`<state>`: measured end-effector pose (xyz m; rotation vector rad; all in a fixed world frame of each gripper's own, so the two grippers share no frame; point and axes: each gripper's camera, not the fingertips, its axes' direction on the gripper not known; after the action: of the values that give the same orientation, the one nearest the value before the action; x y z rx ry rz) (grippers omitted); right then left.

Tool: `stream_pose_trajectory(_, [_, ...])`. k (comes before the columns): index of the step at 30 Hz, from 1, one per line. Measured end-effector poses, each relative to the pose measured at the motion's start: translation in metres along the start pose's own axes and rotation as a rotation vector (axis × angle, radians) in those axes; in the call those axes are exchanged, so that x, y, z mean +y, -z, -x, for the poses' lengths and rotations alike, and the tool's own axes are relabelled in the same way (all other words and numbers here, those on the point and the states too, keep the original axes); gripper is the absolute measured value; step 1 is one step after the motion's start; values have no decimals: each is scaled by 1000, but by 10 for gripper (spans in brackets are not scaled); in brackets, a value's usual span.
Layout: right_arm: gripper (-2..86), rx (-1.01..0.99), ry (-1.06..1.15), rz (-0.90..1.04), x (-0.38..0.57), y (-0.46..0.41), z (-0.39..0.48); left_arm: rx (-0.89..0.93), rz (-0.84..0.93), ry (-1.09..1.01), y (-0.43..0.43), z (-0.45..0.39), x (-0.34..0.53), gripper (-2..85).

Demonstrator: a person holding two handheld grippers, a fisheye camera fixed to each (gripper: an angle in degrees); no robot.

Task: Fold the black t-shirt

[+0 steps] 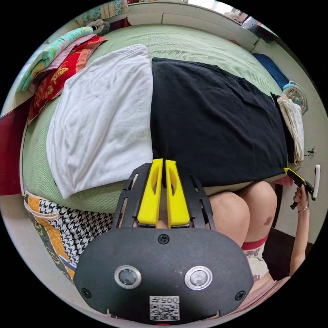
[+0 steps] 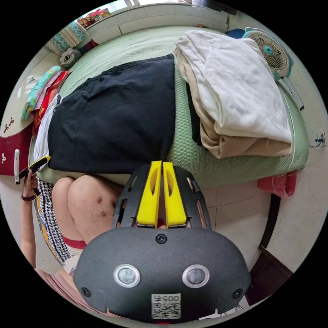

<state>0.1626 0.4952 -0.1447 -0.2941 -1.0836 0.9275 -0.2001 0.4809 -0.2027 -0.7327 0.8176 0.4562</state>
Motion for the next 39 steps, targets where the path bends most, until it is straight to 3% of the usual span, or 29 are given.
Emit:
stream_pose_trajectory(5, [-11,4,-33,-8,9,-5,-17,-107,10,47,-9,-15,10,6])
stream_pose_trajectory(9, [-9,5,-18,-50,33,-4,-32,-65,-71,-22,4,-44,26,32])
stream_pose_trajectory(17, [5,13,-47,-176,92,17,-64,129,-209,-516,24,-241,40,108])
stream_pose_trajectory(23, [22,-35,-151,-229,128,28,-94,236,-112,-740,-21,-386,44,122])
stream_pose_trajectory(33, [39,24,-181,-269,148,44,-123,26,-32,-730,-112,-477,34,136])
stream_pose_trajectory(39, [47,19,-146,-262,122,44,-126,-42,-65,-680,-113,-465,34,49])
